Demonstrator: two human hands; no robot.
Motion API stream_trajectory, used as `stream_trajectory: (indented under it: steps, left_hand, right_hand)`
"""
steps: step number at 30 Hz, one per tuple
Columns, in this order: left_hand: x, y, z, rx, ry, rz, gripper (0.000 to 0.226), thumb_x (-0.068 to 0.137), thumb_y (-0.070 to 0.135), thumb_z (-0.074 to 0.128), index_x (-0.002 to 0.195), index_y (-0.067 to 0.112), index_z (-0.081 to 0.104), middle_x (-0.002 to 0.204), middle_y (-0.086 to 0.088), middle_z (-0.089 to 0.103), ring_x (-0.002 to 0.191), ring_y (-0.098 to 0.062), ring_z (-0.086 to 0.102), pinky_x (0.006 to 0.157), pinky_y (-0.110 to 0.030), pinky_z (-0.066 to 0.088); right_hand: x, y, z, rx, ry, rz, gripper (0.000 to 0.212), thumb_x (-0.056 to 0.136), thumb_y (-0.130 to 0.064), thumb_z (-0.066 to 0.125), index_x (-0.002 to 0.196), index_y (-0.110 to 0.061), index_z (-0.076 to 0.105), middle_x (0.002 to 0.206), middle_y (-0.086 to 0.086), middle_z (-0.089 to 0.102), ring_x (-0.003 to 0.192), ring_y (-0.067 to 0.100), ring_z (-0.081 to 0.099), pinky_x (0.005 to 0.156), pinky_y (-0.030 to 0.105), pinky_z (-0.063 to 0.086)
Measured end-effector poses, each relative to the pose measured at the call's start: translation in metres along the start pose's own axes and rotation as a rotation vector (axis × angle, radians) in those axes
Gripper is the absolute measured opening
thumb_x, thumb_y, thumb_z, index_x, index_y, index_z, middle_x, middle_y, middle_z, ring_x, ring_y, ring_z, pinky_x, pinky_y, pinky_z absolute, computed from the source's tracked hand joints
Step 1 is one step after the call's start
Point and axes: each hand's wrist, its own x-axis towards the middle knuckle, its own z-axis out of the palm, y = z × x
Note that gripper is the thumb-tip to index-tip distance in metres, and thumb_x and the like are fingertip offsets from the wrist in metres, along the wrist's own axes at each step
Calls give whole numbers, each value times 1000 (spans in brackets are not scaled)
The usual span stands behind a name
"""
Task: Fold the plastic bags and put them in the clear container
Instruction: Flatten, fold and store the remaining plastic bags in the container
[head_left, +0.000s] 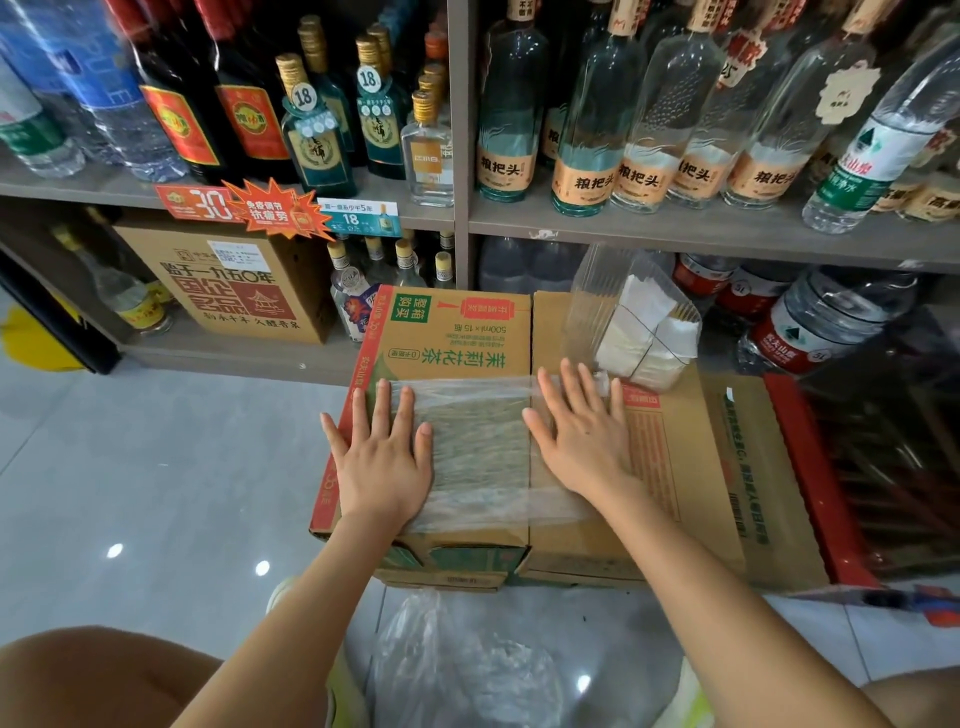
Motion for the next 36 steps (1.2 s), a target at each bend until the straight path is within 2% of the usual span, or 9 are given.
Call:
stream_trajectory:
  steps: [4, 10, 14, 18, 22, 27, 29, 32, 36]
  left_hand:
    - [0, -2, -7, -86, -66, 12, 71, 88, 56, -5, 154, 28, -4, 162, 1, -9, 147, -22, -17, 114, -53, -16]
    - [-3, -23, -24, -684, -58, 33, 67, 86, 66, 23, 149, 43, 11, 160, 7, -12, 146, -15, -17, 119, -44, -7]
    - [-16, -37, -32, -756, 32, 72, 53, 85, 62, 41, 131, 39, 54, 158, 12, 17, 148, -12, 5, 117, -42, 9]
    - [-42, -44, -32, -670, 112, 266, 58, 81, 65, 40, 103, 24, 75, 124, 16, 55, 118, -6, 48, 98, -30, 38]
    - [-63, -52, -24, -704, 9, 454, 69, 82, 77, 40, 102, 22, 75, 116, 12, 66, 115, 6, 51, 100, -11, 35]
    - [-78, -56, -27, -744, -104, 468, 78, 72, 85, 44, 116, 26, 68, 118, 26, 56, 116, 21, 42, 97, -3, 30]
    - [-78, -55, -33, -736, -107, 433, 83, 67, 88, 45, 117, 27, 67, 114, 31, 55, 110, 14, 49, 95, -13, 38]
    - [-71, -52, -39, -730, -105, 324, 72, 61, 78, 57, 114, 30, 66, 108, 21, 62, 105, -3, 56, 92, -29, 46]
    - [-54, -42, -40, -689, -50, 124, 29, 85, 53, 64, 96, 27, 66, 87, 9, 64, 87, -19, 61, 78, -33, 50]
  right_hand:
    - [-21, 2, -14, 40, 149, -22, 69, 86, -60, -21, 147, -33, -3, 157, 0, -2, 147, 22, -6, 117, 48, -10]
    - [-68, -10, -2, 348, 226, -469, 58, 97, -61, 24, 137, -24, 43, 148, 0, 38, 139, 18, 33, 117, 47, 14]
    - [-84, -6, 16, 226, 233, -591, 50, 85, -56, 56, 121, -22, 65, 136, -1, 55, 127, 17, 50, 112, 45, 32]
    - [-99, -6, 22, 213, 357, -583, 32, 75, -34, 79, 103, -21, 72, 119, -3, 67, 109, 17, 60, 94, 39, 41]
    - [-113, -9, 18, 283, 488, -513, 8, 84, -28, 70, 87, -23, 76, 96, -10, 73, 87, 9, 65, 88, 35, 37]
    - [-127, -10, -6, 488, 391, -349, 24, 90, -33, 55, 82, -24, 75, 63, -8, 69, 56, 7, 55, 86, 21, 33]
    - [-126, -13, -24, 552, 274, -277, 18, 92, -30, 58, 89, -23, 75, 75, -9, 72, 62, 1, 45, 80, 13, 24]
    - [-111, -11, -40, 519, 104, -213, 17, 94, -32, 57, 96, -28, 73, 91, -18, 68, 77, -8, 43, 89, 23, 25]
    - [-77, -8, -48, 570, 26, -158, 17, 92, -33, 58, 98, -26, 73, 99, -16, 69, 99, 5, 58, 107, 43, 34]
